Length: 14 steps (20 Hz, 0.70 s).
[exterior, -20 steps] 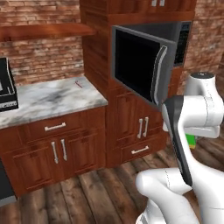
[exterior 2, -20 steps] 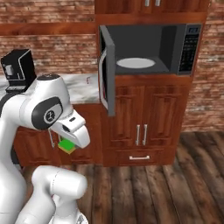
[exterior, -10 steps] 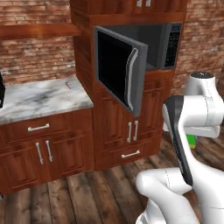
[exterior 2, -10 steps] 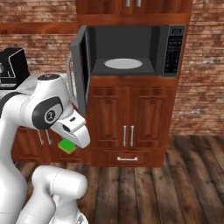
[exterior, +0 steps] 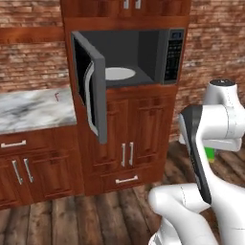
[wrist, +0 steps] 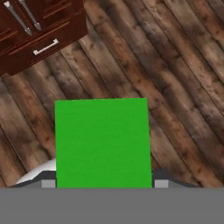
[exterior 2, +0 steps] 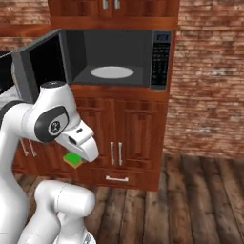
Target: Place the sponge inside the microwave to prepare for sanitizing.
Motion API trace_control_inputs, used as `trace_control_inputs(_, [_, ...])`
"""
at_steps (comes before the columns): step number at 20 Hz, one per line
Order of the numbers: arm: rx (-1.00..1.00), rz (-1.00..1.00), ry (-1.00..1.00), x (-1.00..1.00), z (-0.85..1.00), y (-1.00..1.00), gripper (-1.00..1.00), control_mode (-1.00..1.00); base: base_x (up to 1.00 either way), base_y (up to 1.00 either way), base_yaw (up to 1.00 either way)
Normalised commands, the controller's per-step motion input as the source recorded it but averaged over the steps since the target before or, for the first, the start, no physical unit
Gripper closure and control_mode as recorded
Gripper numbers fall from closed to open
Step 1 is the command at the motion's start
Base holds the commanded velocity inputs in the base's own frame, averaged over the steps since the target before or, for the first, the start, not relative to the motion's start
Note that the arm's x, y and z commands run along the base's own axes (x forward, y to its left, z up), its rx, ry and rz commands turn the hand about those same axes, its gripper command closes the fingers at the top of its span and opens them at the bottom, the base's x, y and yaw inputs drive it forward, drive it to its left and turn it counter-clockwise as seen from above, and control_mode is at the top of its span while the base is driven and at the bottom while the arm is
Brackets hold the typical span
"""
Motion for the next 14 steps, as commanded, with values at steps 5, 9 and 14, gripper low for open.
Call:
trace_control_inputs(5, [0.0, 0.0, 0.0, 0.0, 0.0, 0.0, 1.0, 1.0, 0.7, -0.29, 0.36])
trace_control_inputs(9, [0.0, 0.0, 0.0, 0.0, 0.0, 0.0, 1.0, 1.0, 0.57, -0.24, 0.48])
trace_control_inputs(14, [0.0, 0.0, 0.0, 0.0, 0.0, 0.0, 1.0, 1.0, 0.56, -0.63, 0.48])
